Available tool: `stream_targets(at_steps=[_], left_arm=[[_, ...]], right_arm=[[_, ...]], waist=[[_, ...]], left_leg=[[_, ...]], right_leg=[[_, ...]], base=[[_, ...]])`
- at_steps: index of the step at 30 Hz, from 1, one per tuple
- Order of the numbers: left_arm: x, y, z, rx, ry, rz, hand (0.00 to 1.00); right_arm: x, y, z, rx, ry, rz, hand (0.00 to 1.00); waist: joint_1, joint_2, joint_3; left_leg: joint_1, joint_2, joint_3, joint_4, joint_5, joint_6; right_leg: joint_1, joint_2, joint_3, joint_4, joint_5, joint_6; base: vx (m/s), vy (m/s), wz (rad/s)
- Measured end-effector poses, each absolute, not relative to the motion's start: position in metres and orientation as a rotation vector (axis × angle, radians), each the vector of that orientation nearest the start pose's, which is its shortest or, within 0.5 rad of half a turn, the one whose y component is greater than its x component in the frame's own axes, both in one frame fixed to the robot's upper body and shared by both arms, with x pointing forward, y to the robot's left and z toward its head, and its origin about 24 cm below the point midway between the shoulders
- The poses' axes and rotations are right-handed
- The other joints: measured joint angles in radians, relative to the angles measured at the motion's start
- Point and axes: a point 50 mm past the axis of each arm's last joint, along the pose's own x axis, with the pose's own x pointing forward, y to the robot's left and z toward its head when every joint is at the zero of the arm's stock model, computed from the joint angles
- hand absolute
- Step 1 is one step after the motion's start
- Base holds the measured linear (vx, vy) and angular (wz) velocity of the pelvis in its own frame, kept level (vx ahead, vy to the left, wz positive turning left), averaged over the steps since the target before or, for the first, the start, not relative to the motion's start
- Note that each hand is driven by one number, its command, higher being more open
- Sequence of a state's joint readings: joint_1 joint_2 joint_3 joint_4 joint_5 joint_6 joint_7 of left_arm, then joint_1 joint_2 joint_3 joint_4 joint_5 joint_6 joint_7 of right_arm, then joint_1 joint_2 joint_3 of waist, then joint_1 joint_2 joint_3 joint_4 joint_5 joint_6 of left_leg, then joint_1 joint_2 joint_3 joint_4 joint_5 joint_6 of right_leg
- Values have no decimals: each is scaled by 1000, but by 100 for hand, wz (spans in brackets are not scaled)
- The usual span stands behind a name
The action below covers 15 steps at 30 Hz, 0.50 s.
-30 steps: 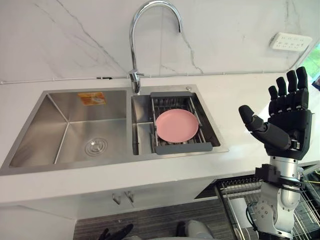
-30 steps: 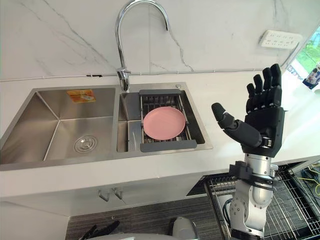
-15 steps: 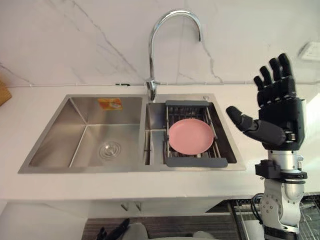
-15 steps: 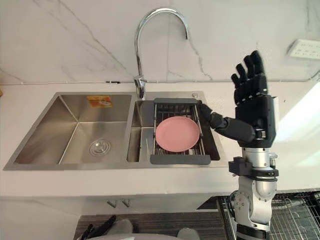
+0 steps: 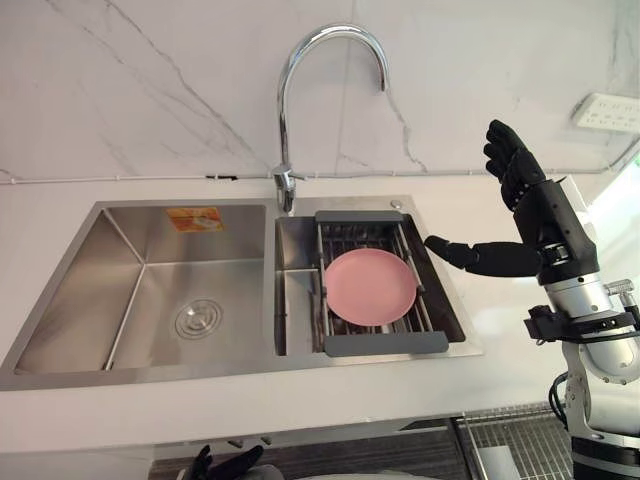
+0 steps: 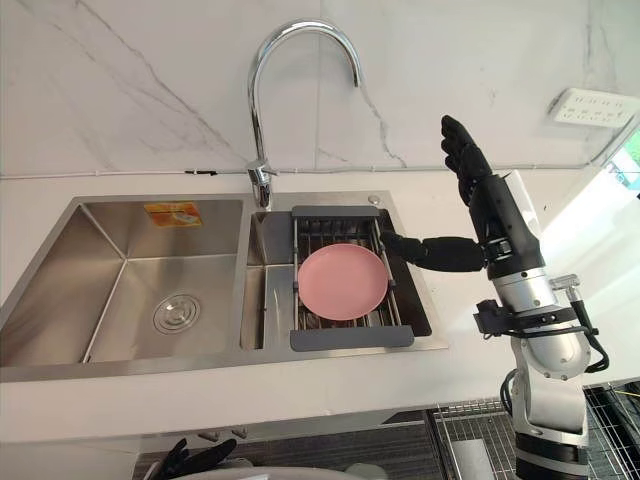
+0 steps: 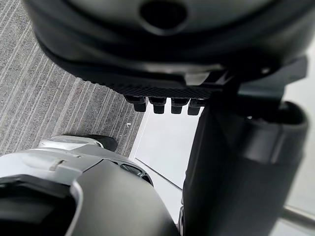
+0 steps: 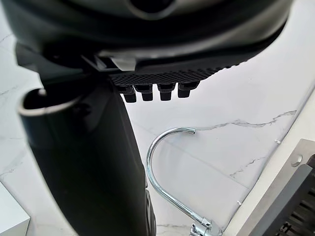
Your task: Walk over to the sink, pick up the cup, carry it to the dishwasher, place the cup inside the dishwasher, then close the dishwasher door
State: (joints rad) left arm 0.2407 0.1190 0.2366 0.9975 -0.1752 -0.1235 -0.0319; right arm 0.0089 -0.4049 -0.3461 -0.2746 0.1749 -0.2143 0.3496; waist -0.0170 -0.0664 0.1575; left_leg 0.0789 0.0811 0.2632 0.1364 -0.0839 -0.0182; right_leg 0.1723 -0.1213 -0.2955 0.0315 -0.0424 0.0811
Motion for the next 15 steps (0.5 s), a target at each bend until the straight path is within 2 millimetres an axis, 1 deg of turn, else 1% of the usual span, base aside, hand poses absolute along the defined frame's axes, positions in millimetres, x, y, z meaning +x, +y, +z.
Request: stream_targets(at_steps=[1, 3, 5, 7, 8, 9, 11, 13, 15], left_arm=[[48, 235, -156, -149, 1046, 418, 100], [50, 236, -156, -150, 1042, 411, 100], [53, 239, -154, -144, 1037, 401, 100], [55, 241, -154, -148, 1038, 391, 100], [58, 245, -153, -146, 1032, 391, 100], [58, 248, -152, -142, 1034, 392, 100], [58, 255, -150, -115, 1042, 380, 100], [59, 258, -149, -98, 1044, 375, 100], [58, 259, -149, -88, 1049, 374, 100]], right_arm=[[226, -251, 157, -360, -498, 107, 100], [227, -251, 153, -329, -488, 102, 100], [228, -251, 147, -301, -474, 93, 100], [228, -250, 147, -295, -475, 100, 100], [228, -249, 147, -299, -473, 113, 100], [228, -248, 147, -305, -471, 129, 100], [227, -247, 150, -357, -465, 169, 100], [227, -249, 155, -470, -442, 200, 100], [229, -251, 161, -648, -398, 249, 100]], waist=[[1, -2, 1], [2, -6, 3], [4, -13, 7], [6, -24, 13], [6, -33, 16], [6, -36, 15], [2, -43, 9], [1, -44, 6], [1, -45, 2]], left_leg=[[-23, 5, 2, 9, 3, 1], [-34, 10, 1, 18, 3, 1], [-42, 20, -3, 35, -2, 2], [-57, 29, -3, 75, -28, 0], [-71, 36, -4, 112, -53, 1], [-82, 46, -4, 136, -70, -8], [-105, 68, -5, 182, -91, -14], [-106, 79, 5, 189, -95, -17], [-104, 87, 27, 186, -94, -20]], right_leg=[[-32, -2, -2, 29, -4, 0], [-47, -2, -6, 49, -6, 2], [-64, -5, -19, 90, -13, 11], [-79, -16, -44, 136, -40, 11], [-89, -28, -74, 169, -67, 3], [-99, -36, -102, 194, -81, 2], [-103, -29, -128, 205, -89, -11], [-103, -23, -128, 202, -89, -14], [-102, -21, -126, 199, -87, -16]], base=[[0, 0, 0], [-16, -2, 2], [-50, -6, 4], [-90, -21, -2], [-103, -34, -6], [-122, -48, -7], [-45, -53, -3], [10, -55, -3], [34, -31, -2]])
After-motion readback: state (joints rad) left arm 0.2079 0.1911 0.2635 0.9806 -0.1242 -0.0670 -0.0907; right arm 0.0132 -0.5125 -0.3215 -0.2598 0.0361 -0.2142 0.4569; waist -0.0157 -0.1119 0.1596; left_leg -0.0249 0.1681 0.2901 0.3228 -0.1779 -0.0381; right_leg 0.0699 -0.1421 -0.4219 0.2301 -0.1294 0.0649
